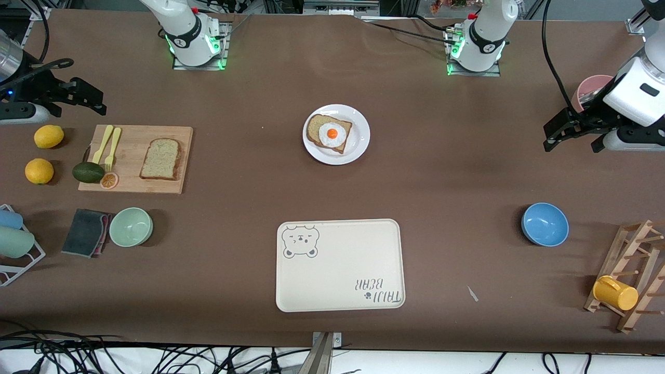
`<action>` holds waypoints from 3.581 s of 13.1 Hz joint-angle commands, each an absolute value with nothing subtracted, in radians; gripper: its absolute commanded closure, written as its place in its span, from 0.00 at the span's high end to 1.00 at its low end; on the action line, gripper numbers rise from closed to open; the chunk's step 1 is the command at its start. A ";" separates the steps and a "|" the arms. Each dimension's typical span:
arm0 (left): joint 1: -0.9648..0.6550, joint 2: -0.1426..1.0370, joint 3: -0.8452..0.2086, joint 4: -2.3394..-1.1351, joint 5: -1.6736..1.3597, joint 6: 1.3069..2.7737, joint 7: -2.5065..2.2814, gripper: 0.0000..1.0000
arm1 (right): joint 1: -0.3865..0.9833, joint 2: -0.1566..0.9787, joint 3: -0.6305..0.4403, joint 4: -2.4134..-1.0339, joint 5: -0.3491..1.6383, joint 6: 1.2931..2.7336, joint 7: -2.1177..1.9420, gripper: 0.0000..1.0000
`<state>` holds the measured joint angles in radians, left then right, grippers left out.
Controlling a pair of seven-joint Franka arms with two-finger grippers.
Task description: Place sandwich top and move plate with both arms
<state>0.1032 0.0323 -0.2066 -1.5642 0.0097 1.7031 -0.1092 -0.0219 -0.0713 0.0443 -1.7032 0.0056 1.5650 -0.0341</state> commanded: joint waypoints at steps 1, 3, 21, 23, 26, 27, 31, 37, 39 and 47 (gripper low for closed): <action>0.107 0.034 -0.207 -1.542 -0.014 1.678 -0.103 1.00 | -0.023 -0.092 0.046 -1.724 0.021 1.568 -0.038 1.00; 0.107 0.034 -0.207 -1.542 -0.012 1.678 -0.103 1.00 | -0.023 -0.103 0.032 -1.767 0.023 1.586 -0.040 1.00; 0.106 0.037 -0.206 -1.542 -0.003 1.680 -0.101 1.00 | -0.028 -0.147 0.038 -2.254 0.008 2.156 -0.026 1.00; 0.110 0.037 -0.204 -1.542 -0.006 1.680 -0.103 1.00 | -0.028 -0.100 0.044 -2.318 0.012 2.271 -0.026 1.00; 0.107 0.034 -0.210 -1.542 -0.002 1.680 -0.104 1.00 | -0.029 0.013 0.043 -2.382 0.021 2.377 -0.025 1.00; 0.107 0.034 -0.209 -1.542 -0.003 1.680 -0.103 1.00 | -0.029 0.034 0.040 -2.381 0.028 2.379 0.006 1.00; 0.104 0.034 -0.212 -1.540 -0.006 1.680 -0.103 1.00 | -0.029 0.148 0.040 -2.382 0.009 2.472 0.018 1.00; 0.098 0.041 -0.209 -1.509 -0.011 1.680 -0.092 1.00 | -0.028 0.259 0.038 -2.378 0.011 2.551 0.099 0.73; 0.098 0.040 -0.209 -1.509 -0.011 1.680 -0.101 1.00 | -0.025 0.255 0.041 -2.379 0.002 2.545 0.167 0.67; 0.094 0.040 -0.212 -1.509 -0.014 1.678 -0.103 1.00 | -0.028 0.284 0.035 -2.381 -0.018 2.543 0.164 0.40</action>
